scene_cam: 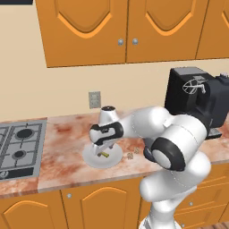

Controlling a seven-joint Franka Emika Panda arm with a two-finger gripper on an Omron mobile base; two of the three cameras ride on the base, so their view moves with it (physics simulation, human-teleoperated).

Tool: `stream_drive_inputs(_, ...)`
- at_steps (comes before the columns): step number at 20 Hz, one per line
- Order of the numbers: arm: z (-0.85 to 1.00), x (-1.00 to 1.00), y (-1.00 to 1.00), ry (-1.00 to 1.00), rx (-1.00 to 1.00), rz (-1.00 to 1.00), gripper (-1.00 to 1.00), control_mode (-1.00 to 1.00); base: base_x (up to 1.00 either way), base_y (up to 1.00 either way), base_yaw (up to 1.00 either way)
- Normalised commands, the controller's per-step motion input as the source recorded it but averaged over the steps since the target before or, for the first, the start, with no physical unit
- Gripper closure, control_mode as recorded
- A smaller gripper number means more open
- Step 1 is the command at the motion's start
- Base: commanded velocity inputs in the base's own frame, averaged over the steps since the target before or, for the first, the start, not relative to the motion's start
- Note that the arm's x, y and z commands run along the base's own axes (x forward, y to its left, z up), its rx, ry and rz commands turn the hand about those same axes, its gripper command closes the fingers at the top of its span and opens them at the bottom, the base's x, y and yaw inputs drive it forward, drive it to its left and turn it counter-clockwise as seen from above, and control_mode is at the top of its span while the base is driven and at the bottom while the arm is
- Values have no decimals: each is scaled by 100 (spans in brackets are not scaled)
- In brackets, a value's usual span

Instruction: Add butter and sugar cubes to the stand mixer bowl and then turn on the stand mixer to begin making frosting.

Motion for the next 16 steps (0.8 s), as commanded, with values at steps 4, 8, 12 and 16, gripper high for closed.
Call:
stream_drive_inputs(4,-30,15,10,0,0,0,-100,-100,0,0,0)
stream_drive_inputs(8,-20,22,3,0,0,0,-100,-100,0,0,0)
stream_drive_inputs(12,-26,20,4,0,0,0,-100,-100,0,0,0)
stream_drive_inputs(16,-31,9,7,1,0,0,-100,-100,0,0,0)
